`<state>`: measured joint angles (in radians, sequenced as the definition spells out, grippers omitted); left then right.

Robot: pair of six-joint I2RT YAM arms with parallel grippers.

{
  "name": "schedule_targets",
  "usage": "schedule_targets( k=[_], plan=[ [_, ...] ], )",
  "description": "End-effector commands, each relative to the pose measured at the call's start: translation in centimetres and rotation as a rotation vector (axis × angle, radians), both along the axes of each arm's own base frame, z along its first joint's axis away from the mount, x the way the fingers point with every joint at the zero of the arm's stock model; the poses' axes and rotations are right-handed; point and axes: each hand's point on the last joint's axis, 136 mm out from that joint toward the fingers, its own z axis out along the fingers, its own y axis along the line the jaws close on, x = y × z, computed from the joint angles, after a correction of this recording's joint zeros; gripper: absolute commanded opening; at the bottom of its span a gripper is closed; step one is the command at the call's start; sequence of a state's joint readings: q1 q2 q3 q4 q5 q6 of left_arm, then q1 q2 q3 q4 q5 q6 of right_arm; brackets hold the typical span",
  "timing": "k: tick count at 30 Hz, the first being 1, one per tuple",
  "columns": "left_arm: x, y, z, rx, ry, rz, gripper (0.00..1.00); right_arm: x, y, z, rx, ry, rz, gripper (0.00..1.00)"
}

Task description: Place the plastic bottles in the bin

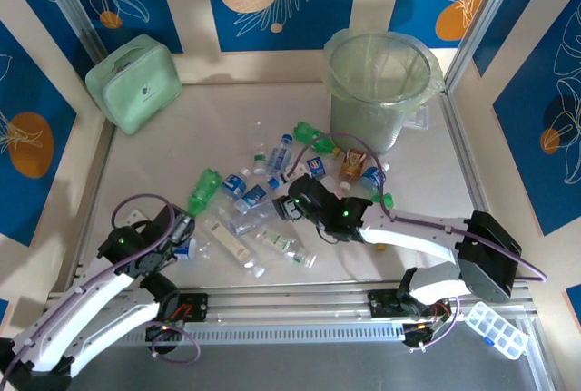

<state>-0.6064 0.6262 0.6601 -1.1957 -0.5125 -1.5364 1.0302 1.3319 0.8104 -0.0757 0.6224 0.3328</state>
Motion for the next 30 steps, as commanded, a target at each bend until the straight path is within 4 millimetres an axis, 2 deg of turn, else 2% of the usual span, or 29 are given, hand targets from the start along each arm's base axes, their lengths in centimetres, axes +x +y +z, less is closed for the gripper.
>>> schedule_targets(
  k=[1,8,19,22,28,30],
  plan=[
    [-1.7,-0.8,-3.1,-0.117,0.101,0.046,0.99,0.9,0.6,4.2,0.145,-0.108,-0.033,0.69],
    [-0.8,-1.9,-5.6,-0.168,0.142,0.09,1.0,0.9,-0.2,5.0,0.177,-0.112,-0.041,0.69],
    [-0.7,-2.1,-9.2,-0.197,0.163,0.132,0.86,0.9,-0.5,5.1,0.207,-0.1,-0.055,0.69],
    [0.1,-2.6,-9.6,-0.2,0.157,0.109,0.81,0.8,-0.5,5.2,0.208,-0.097,-0.053,0.69],
    [0.9,-2.8,-10.0,-0.172,0.18,0.084,0.77,1.0,-0.4,4.9,0.201,-0.1,-0.054,0.69],
    [1.0,-2.7,-10.0,-0.167,0.174,0.087,0.71,1.1,-0.5,4.8,0.189,-0.104,-0.059,0.69]
  ],
)
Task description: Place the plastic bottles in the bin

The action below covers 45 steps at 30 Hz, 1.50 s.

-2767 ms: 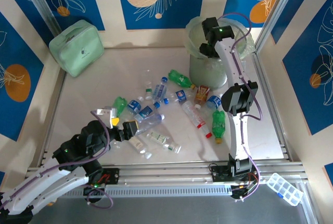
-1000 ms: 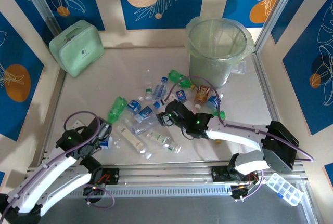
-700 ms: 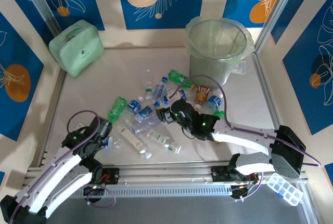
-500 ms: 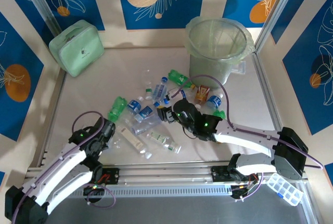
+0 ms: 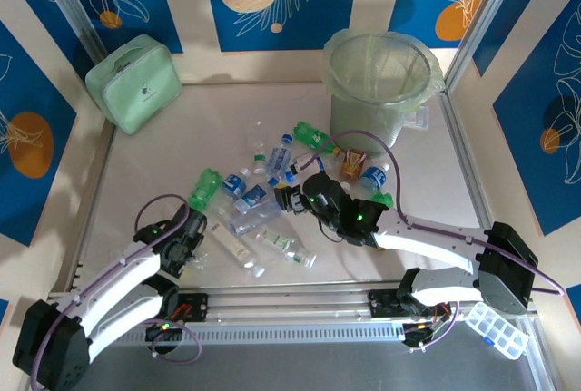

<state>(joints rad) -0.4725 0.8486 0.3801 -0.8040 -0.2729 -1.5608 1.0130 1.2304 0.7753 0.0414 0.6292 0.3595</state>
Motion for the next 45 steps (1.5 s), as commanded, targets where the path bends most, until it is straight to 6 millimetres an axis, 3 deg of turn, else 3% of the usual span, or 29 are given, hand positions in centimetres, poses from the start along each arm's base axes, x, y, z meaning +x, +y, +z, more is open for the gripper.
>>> schedule_targets(
  k=[1,11,22,27,31,36,39,41,45],
  plan=[
    [1.1,-0.3,0.2,-0.016,-0.045,-0.005,0.67,0.4,-0.2,0.3,0.014,-0.019,-0.028,0.69],
    [1.4,0.3,2.1,0.012,-0.085,-0.015,0.47,0.1,-1.0,1.5,0.05,-0.05,-0.036,0.69],
    [2.3,0.4,6.4,0.025,-0.205,-0.101,0.46,0.5,-2.1,2.0,0.055,-0.071,-0.073,0.69],
    [3.2,-0.5,8.8,-0.005,-0.324,-0.203,0.42,0.5,-2.7,2.3,0.077,-0.068,-0.081,0.69],
    [5.5,-3.6,13.1,-0.052,-0.511,-0.435,0.41,0.5,-3.2,2.4,0.121,-0.04,-0.081,0.69],
    [6.9,-10.9,20.5,-0.182,-0.865,-0.862,0.36,0.8,-4.1,1.9,0.256,0.082,-0.056,0.69],
    [6.6,-14.0,22.2,-0.177,-0.976,-1.032,0.35,0.5,-4.8,2.5,0.377,0.126,-0.012,0.7],
    [6.2,-16.0,22.3,-0.177,-1.007,-1.134,0.34,0.2,-5.0,3.3,0.471,0.144,0.044,0.7],
    [5.8,-18.9,22.1,-0.061,-1.001,-1.342,0.29,-1.9,-2.9,5.7,0.608,0.171,0.303,0.76]
  ],
)
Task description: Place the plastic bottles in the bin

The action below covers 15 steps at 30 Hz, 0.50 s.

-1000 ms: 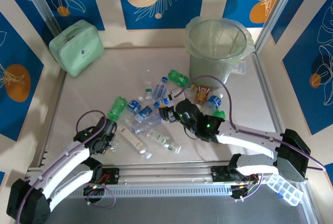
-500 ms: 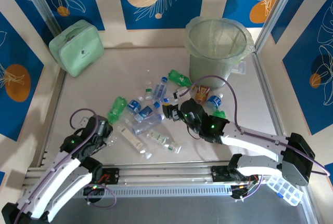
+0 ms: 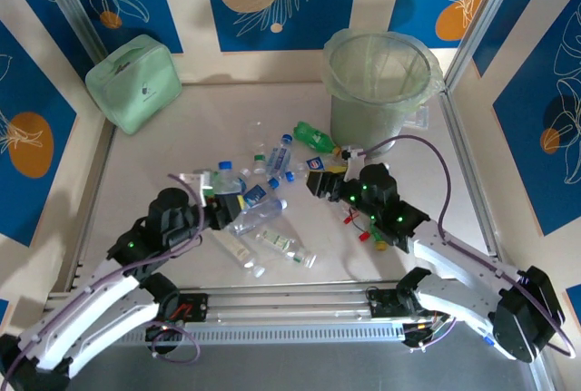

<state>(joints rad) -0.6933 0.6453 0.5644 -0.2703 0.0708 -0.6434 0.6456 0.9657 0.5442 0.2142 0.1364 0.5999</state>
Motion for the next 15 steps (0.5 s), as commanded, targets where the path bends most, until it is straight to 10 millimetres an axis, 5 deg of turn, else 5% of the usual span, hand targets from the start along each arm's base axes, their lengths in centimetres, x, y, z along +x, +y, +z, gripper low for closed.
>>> schedule_targets(
  k=[1,7,15],
  plan=[
    [-0.2,-2.9,2.9,0.078,-0.217,-0.172,0.29,-3.7,4.2,4.3,0.189,-0.057,0.331,0.78],
    [-1.0,-4.0,3.1,0.052,-0.281,-0.238,0.28,-8.3,7.9,5.9,0.172,-0.174,0.573,0.97],
    [-2.5,-6.7,2.5,0.05,-0.297,-0.345,0.29,-9.2,9.9,5.3,0.194,-0.12,0.668,0.96]
  ],
)
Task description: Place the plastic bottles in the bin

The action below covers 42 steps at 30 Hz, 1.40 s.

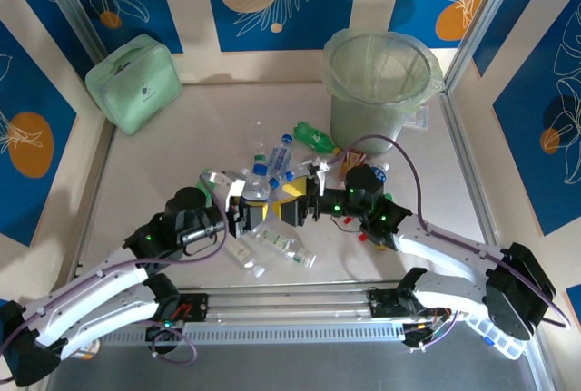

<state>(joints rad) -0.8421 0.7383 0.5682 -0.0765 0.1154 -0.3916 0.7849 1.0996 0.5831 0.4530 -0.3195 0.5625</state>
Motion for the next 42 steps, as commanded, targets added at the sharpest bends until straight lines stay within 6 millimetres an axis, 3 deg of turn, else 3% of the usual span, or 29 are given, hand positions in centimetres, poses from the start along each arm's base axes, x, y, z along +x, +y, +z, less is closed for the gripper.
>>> schedule_targets(
  k=[1,10,14,25,32,38,39,40,41,42],
  plan=[
    [-0.8,-1.7,0.2,-0.004,-0.048,-0.076,0.29,-1.0,0.7,2.0,0.047,-0.038,0.062,0.97],
    [-2.0,-5.2,-0.5,0.066,-0.095,-0.154,0.32,-0.7,0.8,1.7,0.052,0.0,0.051,0.97],
    [-1.2,-5.2,-0.1,0.062,-0.116,-0.112,0.32,-0.4,0.9,1.3,0.073,0.047,0.054,0.86],
    [-0.6,-4.6,1.2,0.037,-0.175,-0.063,0.34,0.8,0.6,0.5,0.078,0.125,0.016,0.71],
    [0.0,-4.9,0.8,0.088,-0.175,-0.051,0.37,0.8,1.1,0.4,0.088,0.162,0.044,0.51],
    [0.0,-4.0,1.9,0.089,-0.149,-0.016,0.65,0.0,1.1,1.8,0.039,0.061,0.004,0.49],
    [0.0,-3.6,2.2,0.083,-0.146,0.0,0.71,0.0,1.0,2.1,0.027,0.041,-0.014,0.47],
    [-0.1,-3.2,2.5,0.075,-0.145,0.01,0.91,0.0,0.8,2.3,0.008,0.021,-0.045,0.46],
    [-0.3,-2.6,2.8,0.063,-0.15,0.024,1.0,0.1,0.5,2.5,-0.008,0.006,-0.075,0.46],
    [-0.5,-2.1,3.0,0.051,-0.155,0.034,0.99,0.4,0.2,2.7,-0.022,-0.004,-0.103,0.45]
  ],
)
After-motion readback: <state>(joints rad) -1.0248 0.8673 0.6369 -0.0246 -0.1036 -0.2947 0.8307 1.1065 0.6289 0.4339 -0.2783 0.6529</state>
